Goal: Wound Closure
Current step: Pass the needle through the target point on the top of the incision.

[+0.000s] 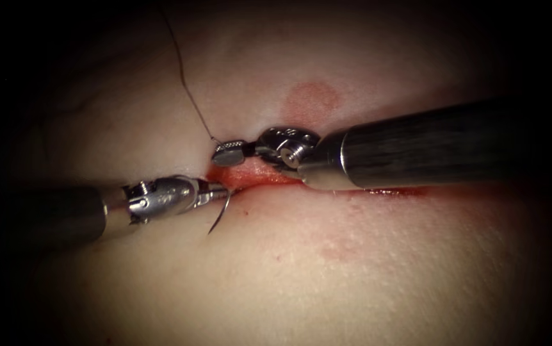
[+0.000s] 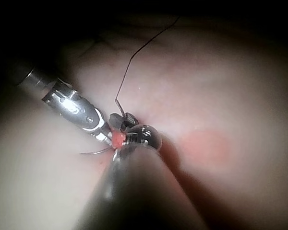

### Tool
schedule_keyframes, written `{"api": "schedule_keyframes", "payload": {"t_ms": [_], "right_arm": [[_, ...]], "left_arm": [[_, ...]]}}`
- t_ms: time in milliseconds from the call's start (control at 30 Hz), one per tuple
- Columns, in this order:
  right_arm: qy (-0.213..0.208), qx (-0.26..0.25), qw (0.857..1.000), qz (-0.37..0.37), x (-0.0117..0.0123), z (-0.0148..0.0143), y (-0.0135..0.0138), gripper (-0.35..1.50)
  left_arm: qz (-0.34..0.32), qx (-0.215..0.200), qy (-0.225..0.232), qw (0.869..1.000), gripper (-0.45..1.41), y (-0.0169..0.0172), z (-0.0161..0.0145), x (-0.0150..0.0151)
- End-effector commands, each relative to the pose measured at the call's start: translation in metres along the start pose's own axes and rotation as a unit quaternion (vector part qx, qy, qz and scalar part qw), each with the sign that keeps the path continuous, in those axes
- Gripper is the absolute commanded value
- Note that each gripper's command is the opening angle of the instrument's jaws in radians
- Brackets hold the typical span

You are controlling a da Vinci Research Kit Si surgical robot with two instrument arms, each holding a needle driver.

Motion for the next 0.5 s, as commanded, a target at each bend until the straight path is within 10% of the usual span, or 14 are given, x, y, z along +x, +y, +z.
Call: {"api": "schedule_keyframes", "payload": {"t_ms": [33,200,500], "right_arm": [[0.009,-0.014,1.000,-0.007,0.0000,0.0004,0.0007,0.88],[0.028,-0.059,0.998,-0.016,0.0010,-0.0007,0.0020,1.30],[0.047,-0.130,0.989,-0.047,0.0032,-0.0045,0.0038,1.40]], "left_arm": [[0.000,-0.001,0.001,1.000,-0.35,0.0002,0.0009,-0.0003],[-0.001,-0.001,0.001,1.000,-0.35,0.0002,0.0009,-0.0002],[0.005,-0.002,0.001,1.000,-0.35,0.0002,0.0008,-0.0001]]}}
